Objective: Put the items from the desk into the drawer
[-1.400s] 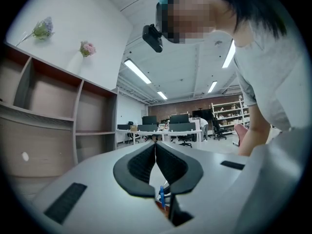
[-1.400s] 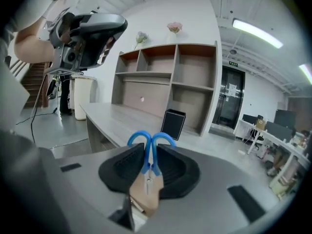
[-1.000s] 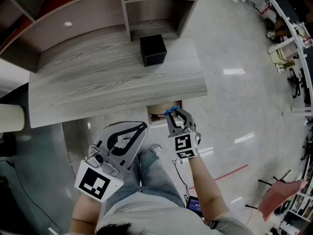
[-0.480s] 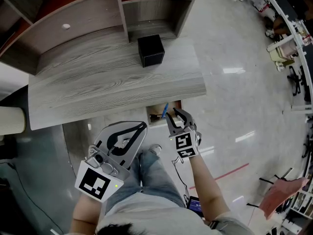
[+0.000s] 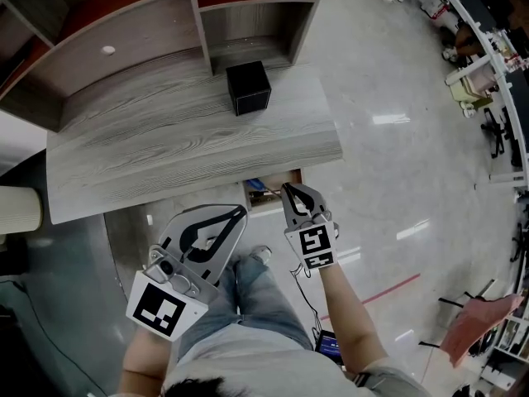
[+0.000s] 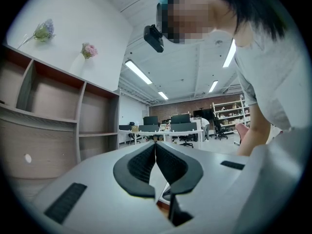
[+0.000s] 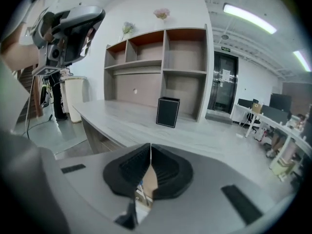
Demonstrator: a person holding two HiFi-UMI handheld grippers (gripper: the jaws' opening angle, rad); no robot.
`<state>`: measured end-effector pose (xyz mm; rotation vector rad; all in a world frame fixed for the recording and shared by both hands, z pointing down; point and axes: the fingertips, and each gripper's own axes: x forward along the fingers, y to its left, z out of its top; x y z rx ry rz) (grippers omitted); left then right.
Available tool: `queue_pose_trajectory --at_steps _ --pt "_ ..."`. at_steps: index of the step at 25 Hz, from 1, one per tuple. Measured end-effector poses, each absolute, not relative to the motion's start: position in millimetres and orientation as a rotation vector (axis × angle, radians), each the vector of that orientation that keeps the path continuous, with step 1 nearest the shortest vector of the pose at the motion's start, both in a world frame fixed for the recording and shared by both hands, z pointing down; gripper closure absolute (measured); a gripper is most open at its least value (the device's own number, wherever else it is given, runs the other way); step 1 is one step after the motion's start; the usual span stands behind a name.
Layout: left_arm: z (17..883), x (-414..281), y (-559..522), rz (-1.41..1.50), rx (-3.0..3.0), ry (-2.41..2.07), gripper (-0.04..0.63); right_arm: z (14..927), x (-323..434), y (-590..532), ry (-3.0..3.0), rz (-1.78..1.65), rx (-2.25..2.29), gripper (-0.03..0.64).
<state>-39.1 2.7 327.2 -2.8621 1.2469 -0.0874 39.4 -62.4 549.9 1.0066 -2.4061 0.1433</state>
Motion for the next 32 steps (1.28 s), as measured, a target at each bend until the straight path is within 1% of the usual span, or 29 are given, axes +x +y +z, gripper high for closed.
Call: queue_pose_trajectory --at_steps 1,5,13,27,32 --pt "325 -39 4 -0.084 -2.861 1.241 0.584 543 38 -62 -2.429 0.16 1.012 0.605" --pt "318 -36 7 -0.069 -2.859 1.207 0.584 513 30 -59 -2.53 0.214 1.023 0.607" --pt "300 -30 16 -0.043 -2.864 1.104 0.584 453 20 -43 -2.658 0.215 1.053 0.609" --pt "286 3 39 -0.013 -2.92 0.817 0.584 323 39 15 -2.828 0.073 1.311 0.609" --pt "285 18 53 -0.01 -2.94 0.704 0.584 293 51 43 -2.842 0.015 1.41 0.609"
